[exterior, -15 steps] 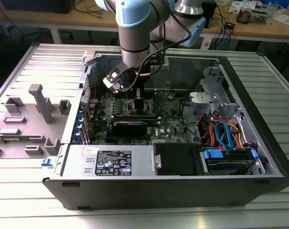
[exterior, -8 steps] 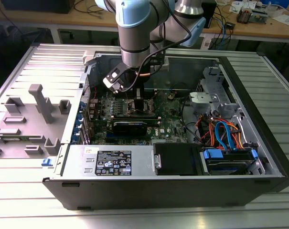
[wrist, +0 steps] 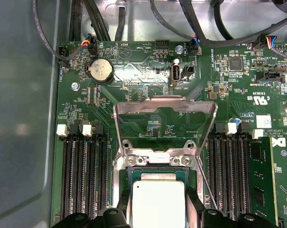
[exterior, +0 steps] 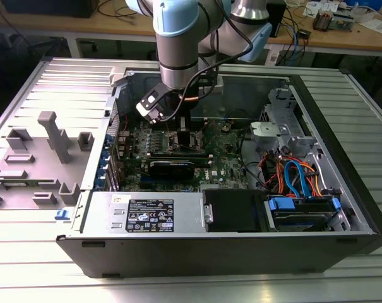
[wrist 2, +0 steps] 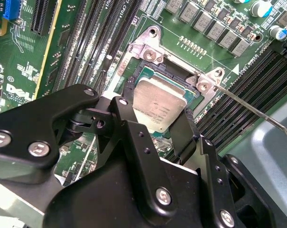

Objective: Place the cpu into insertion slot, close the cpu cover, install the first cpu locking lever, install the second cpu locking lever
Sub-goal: 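Place the cpu into insertion slot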

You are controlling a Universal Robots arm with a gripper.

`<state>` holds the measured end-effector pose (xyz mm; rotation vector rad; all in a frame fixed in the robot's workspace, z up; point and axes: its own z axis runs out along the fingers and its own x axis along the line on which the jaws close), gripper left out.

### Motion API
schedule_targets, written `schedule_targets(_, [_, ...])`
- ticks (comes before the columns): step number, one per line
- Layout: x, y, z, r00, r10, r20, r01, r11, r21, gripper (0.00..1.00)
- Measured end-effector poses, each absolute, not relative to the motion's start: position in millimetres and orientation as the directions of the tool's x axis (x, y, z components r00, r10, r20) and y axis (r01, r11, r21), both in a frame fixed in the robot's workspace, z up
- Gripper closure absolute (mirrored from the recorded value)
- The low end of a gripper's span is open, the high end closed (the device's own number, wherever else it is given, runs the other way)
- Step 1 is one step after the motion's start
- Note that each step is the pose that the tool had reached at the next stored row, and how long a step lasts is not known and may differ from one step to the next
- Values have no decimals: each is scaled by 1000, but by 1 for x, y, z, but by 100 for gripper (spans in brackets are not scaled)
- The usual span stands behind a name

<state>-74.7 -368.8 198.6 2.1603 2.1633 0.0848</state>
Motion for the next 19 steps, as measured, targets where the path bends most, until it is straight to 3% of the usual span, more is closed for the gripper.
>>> schedule_targets(19, [-75, -372, 201, -1, 1000, -17, 995, 2, 98, 45])
